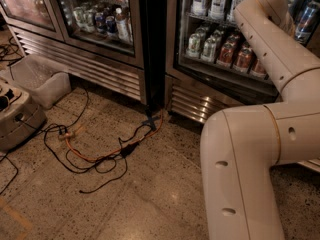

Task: Close left fridge door

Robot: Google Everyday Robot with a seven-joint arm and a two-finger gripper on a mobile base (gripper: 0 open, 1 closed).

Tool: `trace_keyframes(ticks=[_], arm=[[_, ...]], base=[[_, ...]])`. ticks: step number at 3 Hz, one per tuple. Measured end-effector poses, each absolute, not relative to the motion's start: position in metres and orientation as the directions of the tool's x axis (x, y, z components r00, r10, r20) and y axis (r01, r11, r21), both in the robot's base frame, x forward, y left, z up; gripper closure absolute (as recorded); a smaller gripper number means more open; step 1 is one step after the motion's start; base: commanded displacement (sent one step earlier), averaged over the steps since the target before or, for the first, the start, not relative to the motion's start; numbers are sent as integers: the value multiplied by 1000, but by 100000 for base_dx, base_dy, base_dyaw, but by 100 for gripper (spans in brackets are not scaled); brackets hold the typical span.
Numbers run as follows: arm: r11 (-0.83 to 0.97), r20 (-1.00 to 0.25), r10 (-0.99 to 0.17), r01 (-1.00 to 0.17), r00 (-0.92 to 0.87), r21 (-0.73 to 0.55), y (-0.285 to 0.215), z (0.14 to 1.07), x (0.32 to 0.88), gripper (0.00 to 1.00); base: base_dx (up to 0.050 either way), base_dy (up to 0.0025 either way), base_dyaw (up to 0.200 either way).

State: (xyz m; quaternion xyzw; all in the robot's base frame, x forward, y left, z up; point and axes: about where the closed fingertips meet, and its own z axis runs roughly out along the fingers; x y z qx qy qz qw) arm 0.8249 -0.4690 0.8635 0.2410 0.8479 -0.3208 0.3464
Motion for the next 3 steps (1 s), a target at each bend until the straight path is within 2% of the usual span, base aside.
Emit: trace_keyframes(ticks=[3], arm=[[678, -742, 187, 631, -644, -377, -469, 863, 825, 100]], base=[[4701, 0, 0]])
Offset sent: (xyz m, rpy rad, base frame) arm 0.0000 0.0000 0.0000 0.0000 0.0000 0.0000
